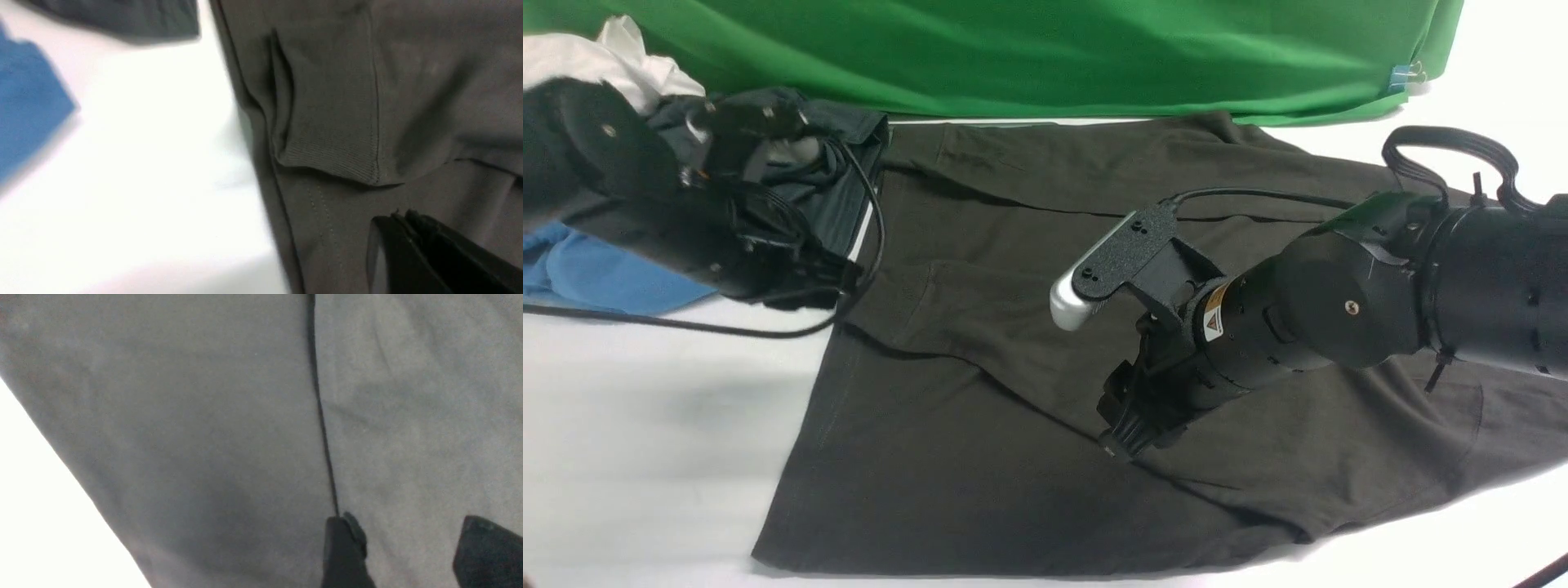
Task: Fold a long-sleeved shirt on a white desktop.
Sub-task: 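Grab the top left corner of the dark shirt with the left gripper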
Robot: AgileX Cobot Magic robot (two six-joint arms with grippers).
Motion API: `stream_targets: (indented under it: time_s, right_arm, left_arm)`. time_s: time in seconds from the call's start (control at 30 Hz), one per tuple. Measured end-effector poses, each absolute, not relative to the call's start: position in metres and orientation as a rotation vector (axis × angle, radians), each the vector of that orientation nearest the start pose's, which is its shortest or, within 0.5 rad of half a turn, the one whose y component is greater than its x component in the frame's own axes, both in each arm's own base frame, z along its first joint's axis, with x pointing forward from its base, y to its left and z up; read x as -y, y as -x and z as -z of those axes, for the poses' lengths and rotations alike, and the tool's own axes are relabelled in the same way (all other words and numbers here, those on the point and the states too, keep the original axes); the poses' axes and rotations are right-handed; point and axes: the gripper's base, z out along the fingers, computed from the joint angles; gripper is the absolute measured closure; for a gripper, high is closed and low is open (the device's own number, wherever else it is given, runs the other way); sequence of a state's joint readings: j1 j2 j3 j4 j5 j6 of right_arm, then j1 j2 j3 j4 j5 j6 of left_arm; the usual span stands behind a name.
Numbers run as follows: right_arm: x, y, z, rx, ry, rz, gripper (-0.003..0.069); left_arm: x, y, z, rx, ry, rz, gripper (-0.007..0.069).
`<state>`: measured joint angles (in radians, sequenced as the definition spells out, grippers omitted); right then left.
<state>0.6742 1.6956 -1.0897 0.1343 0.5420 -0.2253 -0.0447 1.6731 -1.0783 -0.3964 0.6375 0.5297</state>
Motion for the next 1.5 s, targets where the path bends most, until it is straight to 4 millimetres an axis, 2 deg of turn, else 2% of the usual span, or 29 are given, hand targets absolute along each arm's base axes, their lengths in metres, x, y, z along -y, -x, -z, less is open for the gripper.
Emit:
stream_targets:
  time_s: [0.17,0.2,0.23,0.37,0.53,0.67,0.73,0.83,1.03,1.27,1.5]
  right_arm:
    - [-0.221,-0.266,-0.213,-2.452,1.056,-0.275,0.0291]
    - [-0.221,-0.266,-0.213,-2.452,1.056,-0.275,0.0291]
    - [-0.220,-0.265,-0.213,-2.456,1.062,-0.273,0.0291]
    - [-0.220,-0.265,-0.213,-2.463,1.066,-0.271,0.0291]
    - [-0.220,-0.265,-0.213,-2.463,1.067,-0.271,0.0291]
    - [-0.220,-0.265,-0.213,-2.463,1.067,-0.271,0.0291]
    - [-0.220,-0.265,-0.213,-2.463,1.067,-0.271,0.0293]
    - [-0.220,-0.265,-0.213,-2.463,1.067,-0.271,0.0292]
    - [-0.220,-0.265,-0.213,-2.462,1.068,-0.269,0.0292]
    - [-0.219,-0.264,-0.212,-2.473,1.073,-0.267,0.0292]
    - [-0.219,-0.264,-0.212,-2.476,1.074,-0.267,0.0292]
  left_arm:
    - [0.042,-0.349,-0.182,-2.641,-0.498,0.298,0.0417]
    - [0.042,-0.349,-0.182,-2.642,-0.500,0.296,0.0417]
    - [0.040,-0.351,-0.175,-2.648,-0.512,0.267,0.0360]
    - [0.035,-0.358,-0.172,-2.612,-0.477,0.188,0.0250]
    - [0.032,-0.365,-0.170,-2.559,-0.448,0.130,0.0218]
    - [0.033,-0.366,-0.162,-2.584,-0.433,0.149,0.0252]
    - [0.034,-0.366,-0.159,-2.598,-0.438,0.165,0.0296]
    - [0.035,-0.366,-0.158,-2.595,-0.460,0.175,0.0416]
    - [0.036,-0.364,-0.158,-2.604,-0.496,0.189,0.0587]
    - [0.036,-0.362,-0.165,-2.590,-0.519,0.179,0.0606]
    - [0.032,-0.359,-0.189,-2.564,-0.522,0.111,0.0606]
